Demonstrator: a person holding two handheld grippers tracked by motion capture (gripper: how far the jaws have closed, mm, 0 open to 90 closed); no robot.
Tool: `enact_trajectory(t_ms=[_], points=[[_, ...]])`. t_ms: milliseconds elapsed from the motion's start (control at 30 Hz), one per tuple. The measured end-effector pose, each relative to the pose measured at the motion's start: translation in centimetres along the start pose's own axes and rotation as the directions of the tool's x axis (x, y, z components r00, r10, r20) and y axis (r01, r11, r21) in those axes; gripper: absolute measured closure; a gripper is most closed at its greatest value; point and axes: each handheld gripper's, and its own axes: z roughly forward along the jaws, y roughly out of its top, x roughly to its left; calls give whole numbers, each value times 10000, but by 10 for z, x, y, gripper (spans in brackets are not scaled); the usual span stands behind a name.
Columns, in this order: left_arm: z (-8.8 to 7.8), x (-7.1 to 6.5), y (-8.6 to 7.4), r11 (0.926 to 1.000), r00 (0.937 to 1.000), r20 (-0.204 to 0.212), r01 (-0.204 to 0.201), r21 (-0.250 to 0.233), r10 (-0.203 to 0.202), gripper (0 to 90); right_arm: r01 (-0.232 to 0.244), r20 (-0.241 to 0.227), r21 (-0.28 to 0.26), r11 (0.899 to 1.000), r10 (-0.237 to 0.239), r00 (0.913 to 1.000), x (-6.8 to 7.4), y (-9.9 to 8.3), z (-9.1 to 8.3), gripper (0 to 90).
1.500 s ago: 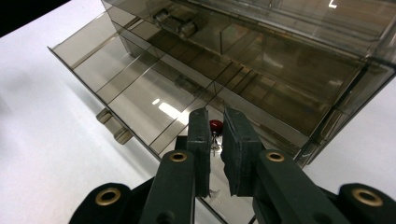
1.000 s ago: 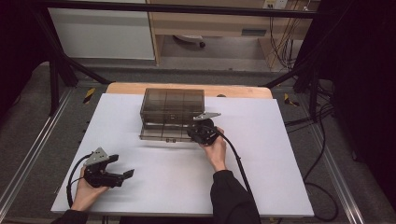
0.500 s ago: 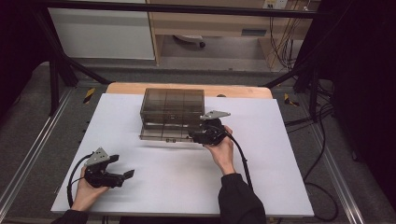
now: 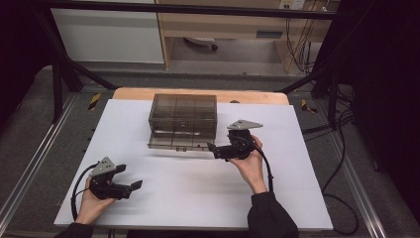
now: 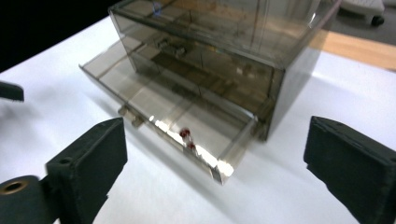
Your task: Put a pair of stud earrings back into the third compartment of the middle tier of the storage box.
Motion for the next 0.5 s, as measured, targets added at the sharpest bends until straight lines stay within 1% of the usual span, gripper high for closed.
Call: enact_trajectory(t_ms=[133, 233, 333, 433, 500], points=[[0, 0, 0, 10000, 10000, -6, 5, -12, -5, 55, 86, -40, -49, 10000, -86, 10000, -6, -12, -13, 41], [0, 0, 0, 10000, 10000, -8, -19, 12, 19, 55, 151, -54, 24, 9999, -151, 9999, -11, -22, -21, 27], [0, 0, 0, 10000, 10000, -10, 2, 16, -2, 55, 81, -166, 99, 9999, -79, 9998, -16, -33, -28, 16], [1, -1, 0, 10000, 10000, -12, -18, 16, 18, 55, -8, -145, 128, 9999, 10, 9999, -21, -44, -34, 9], [0, 0, 0, 10000, 10000, 0, -20, 23, 20, 55, -101, -226, 2, 9999, 101, 9997, -25, -52, -37, 6]])
